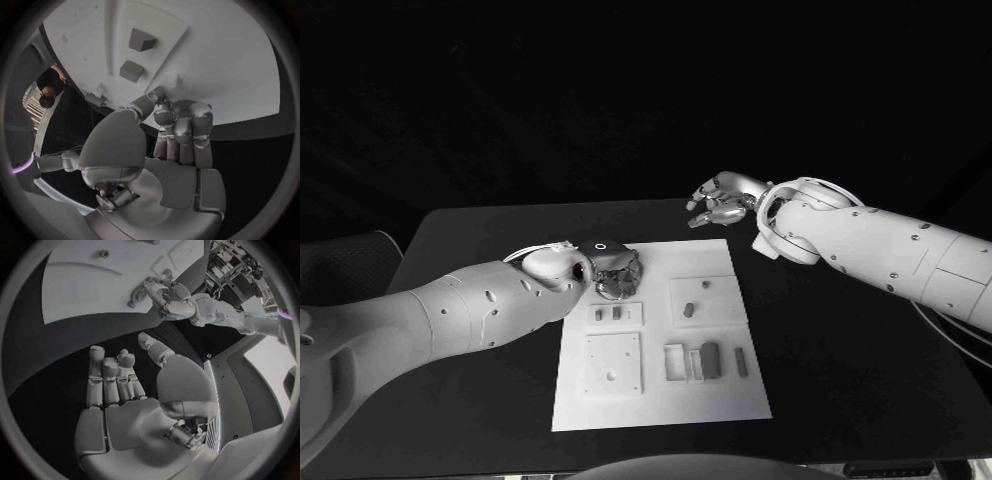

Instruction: Assemble the parts on the task board

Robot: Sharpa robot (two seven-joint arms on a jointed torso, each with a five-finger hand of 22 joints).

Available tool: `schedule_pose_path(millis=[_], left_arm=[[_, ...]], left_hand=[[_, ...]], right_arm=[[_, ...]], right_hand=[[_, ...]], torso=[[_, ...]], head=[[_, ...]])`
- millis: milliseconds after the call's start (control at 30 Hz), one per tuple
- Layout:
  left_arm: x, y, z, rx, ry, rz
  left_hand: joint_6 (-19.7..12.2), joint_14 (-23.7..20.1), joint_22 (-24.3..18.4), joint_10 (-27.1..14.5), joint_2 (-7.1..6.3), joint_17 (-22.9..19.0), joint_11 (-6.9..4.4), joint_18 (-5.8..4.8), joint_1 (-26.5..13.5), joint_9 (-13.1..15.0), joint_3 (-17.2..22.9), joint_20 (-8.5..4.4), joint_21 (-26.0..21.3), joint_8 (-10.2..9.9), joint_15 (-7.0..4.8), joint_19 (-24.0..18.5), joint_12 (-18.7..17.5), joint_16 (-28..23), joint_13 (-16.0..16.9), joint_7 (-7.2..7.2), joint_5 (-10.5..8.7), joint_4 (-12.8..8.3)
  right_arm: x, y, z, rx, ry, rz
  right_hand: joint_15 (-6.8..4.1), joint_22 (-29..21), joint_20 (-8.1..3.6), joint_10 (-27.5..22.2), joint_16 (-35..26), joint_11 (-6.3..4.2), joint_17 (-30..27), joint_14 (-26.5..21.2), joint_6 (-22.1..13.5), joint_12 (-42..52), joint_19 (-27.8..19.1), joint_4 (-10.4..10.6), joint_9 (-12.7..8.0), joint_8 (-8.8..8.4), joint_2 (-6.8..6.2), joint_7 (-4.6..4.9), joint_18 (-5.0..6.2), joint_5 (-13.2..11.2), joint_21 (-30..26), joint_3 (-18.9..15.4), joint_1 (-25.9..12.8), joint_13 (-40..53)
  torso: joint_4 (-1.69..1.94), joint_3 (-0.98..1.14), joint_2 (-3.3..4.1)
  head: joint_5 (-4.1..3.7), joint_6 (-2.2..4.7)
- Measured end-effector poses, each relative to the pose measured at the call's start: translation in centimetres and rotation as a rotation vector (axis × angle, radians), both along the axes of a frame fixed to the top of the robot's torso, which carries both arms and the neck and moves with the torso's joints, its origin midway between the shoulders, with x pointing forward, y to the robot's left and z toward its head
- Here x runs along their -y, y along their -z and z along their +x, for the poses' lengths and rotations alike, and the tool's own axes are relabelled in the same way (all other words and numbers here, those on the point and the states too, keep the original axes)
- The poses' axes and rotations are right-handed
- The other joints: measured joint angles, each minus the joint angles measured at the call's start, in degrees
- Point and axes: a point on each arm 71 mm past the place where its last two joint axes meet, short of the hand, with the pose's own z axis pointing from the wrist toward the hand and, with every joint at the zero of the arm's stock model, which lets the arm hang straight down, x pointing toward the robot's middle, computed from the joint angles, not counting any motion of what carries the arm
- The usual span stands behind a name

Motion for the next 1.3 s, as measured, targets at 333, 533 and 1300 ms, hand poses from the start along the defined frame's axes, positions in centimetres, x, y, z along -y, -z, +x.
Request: schedule_pose_path(millis=[333, 533, 1300], left_arm=[[0.03, 0.12, 0.00, -0.002, -0.001, 0.001], [0.11, 0.13, -0.02, -0.002, 0.000, 0.000], [0.19, 0.15, -0.02, -0.003, 0.000, -0.002]], left_hand=[[-0.05, 0.14, -0.01, 0.00, 0.23, 0.00, 0.00, 0.00, -0.23, 0.02, -0.16, 0.00, 0.00, 0.02, -0.14, 0.00, -0.24, -0.22, 0.00, 0.04, 0.00, 0.47], [0.26, 0.15, -0.01, 0.01, 0.53, 0.06, -0.01, 0.01, -0.53, -0.10, -0.01, 0.01, 0.00, 0.01, -0.15, -0.01, -0.27, -0.22, 0.00, 0.42, 0.00, 0.63], [0.45, 0.40, -0.02, 0.25, 2.84, 0.16, 0.17, 0.02, -1.00, -0.22, -0.20, 0.10, 0.00, 0.32, 0.00, -0.10, -0.27, -0.23, 0.01, 0.62, 0.00, 1.22]], right_arm=[[-0.03, 0.00, -0.01, 0.000, -0.001, 0.000], [-0.06, 0.00, -0.01, 0.000, -0.001, 0.000], [-0.11, 0.00, -0.01, 0.000, -0.002, 0.001]], right_hand=[[0.01, -0.01, 0.00, 0.10, 0.00, -0.09, 0.00, -0.01, 0.01, 0.00, 0.00, 0.00, 0.00, 0.00, 0.00, -0.01, 0.24, 0.00, 0.00, 0.00, 0.00, -0.05], [0.04, -0.01, 0.00, 0.11, 0.00, -0.09, 0.00, -0.02, 0.02, 0.00, -0.01, 0.00, -0.05, 0.00, 0.00, -0.01, 0.41, 0.00, 0.00, 0.00, 0.00, -0.05], [0.00, -0.02, 0.01, -0.01, 0.00, 0.04, 0.01, 0.01, -0.08, 0.00, -0.01, 0.00, -0.05, 0.00, 0.00, 0.09, 0.29, 0.00, 0.00, 0.00, 0.00, -0.04]], torso=[[0.00, 0.02, 0.00], [0.00, 0.02, -0.01], [0.03, 0.02, -0.02]], head=[[-0.03, -0.10], [-0.07, -0.12], [-0.10, -0.14]])
